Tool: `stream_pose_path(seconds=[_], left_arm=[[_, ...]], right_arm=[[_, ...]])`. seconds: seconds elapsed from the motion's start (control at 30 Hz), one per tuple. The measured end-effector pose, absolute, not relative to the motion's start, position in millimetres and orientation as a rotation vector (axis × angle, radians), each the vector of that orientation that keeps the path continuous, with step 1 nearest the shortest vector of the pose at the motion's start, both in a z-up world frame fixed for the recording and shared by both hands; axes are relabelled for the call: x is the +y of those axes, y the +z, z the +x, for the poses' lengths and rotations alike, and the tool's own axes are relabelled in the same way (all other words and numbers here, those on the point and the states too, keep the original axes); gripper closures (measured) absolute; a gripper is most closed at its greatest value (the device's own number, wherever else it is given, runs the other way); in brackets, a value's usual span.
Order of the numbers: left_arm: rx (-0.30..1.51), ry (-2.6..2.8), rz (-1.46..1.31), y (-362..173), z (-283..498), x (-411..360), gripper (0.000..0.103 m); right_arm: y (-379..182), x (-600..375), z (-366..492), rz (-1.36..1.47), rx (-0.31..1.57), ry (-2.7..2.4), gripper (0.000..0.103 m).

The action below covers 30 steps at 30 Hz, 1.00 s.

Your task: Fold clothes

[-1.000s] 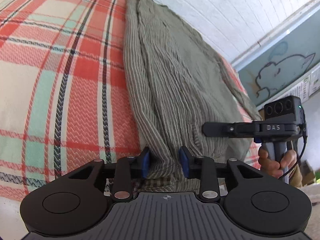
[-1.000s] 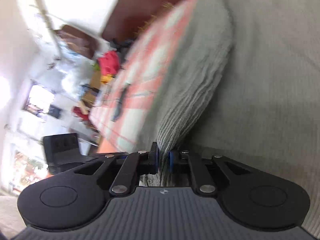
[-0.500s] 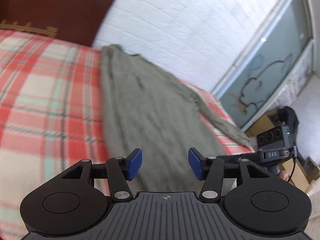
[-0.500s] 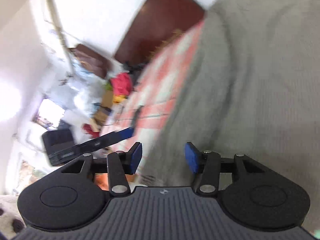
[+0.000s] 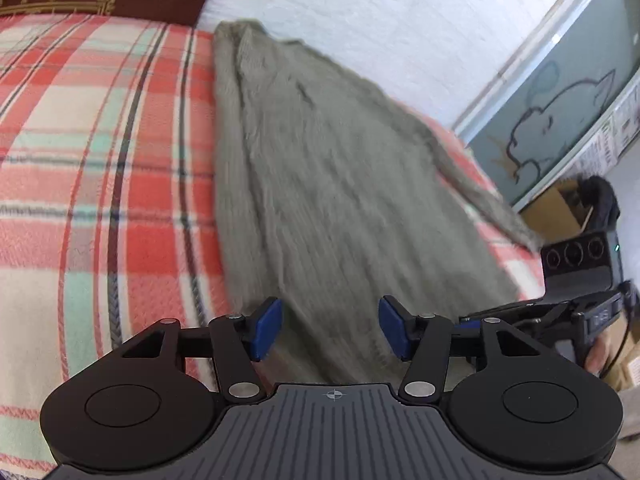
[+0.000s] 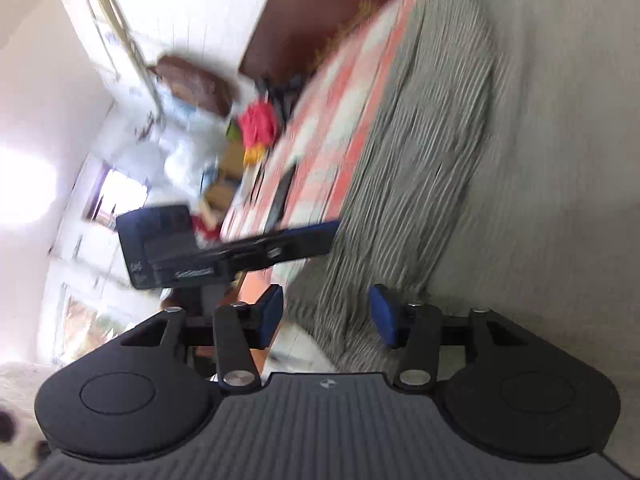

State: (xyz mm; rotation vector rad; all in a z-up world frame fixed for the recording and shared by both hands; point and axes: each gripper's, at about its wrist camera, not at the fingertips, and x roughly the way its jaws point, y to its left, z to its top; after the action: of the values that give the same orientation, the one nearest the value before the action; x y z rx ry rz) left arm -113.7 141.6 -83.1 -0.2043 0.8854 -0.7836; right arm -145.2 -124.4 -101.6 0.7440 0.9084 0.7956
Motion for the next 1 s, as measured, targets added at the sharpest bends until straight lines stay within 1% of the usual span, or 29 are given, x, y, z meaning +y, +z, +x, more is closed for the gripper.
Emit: stream_pose_path(seconds=[0.1, 0.17, 0.23, 0.27, 0.43, 0.57, 0.63, 0.77, 0.87, 1.0], left_arm=[[0.801, -0.817, -0.154, -58.2, -114.7, 123.7, 0.025], [0.774, -0.869, -0.087, -53.3, -117.3, 97.0, 0.025], [0.745, -0.920, -0.020, -48.4, -119.9, 70.3, 0.025], [0.730, -0.946, 0.013, -46.0, -121.2, 56.9, 0.025], [0.740, -0.989, 0.100, -42.7, -102.1, -16.5, 0.025], [0.690, -0.892, 0.184, -31.0, -76.3, -76.9, 0.025], [0.621, -0.838, 0.258, -27.7, -65.4, -111.2, 0.023], [0.536, -0.784, 0.447, -41.2, -38.9, -190.8, 0.023], [0.563, -0.770, 0.550, -60.0, -17.6, -240.5, 0.026], [0.589, -0.733, 0.634, -82.6, -0.8, -282.7, 0.026]], right_arm=[[-81.4, -164.7, -164.2, 0.748, 0.799, 0.661, 0.044], [-72.7, -195.4, -181.1, 0.753, 0.732, 0.535, 0.044], [-71.5, -223.4, -201.5, 0.770, 0.681, 0.410, 0.040], [-71.8, -236.3, -211.1, 0.780, 0.658, 0.352, 0.039], [-96.0, -268.9, -239.8, 0.890, 0.623, 0.205, 0.035], [-110.9, -285.4, -242.7, 0.927, 0.598, 0.182, 0.036], [-114.6, -290.8, -241.2, 0.942, 0.581, 0.173, 0.036], [-119.4, -297.9, -239.1, 0.961, 0.558, 0.139, 0.035], [-122.4, -302.0, -240.3, 0.989, 0.531, 0.146, 0.035], [-121.2, -302.4, -239.3, 0.967, 0.544, 0.161, 0.034]])
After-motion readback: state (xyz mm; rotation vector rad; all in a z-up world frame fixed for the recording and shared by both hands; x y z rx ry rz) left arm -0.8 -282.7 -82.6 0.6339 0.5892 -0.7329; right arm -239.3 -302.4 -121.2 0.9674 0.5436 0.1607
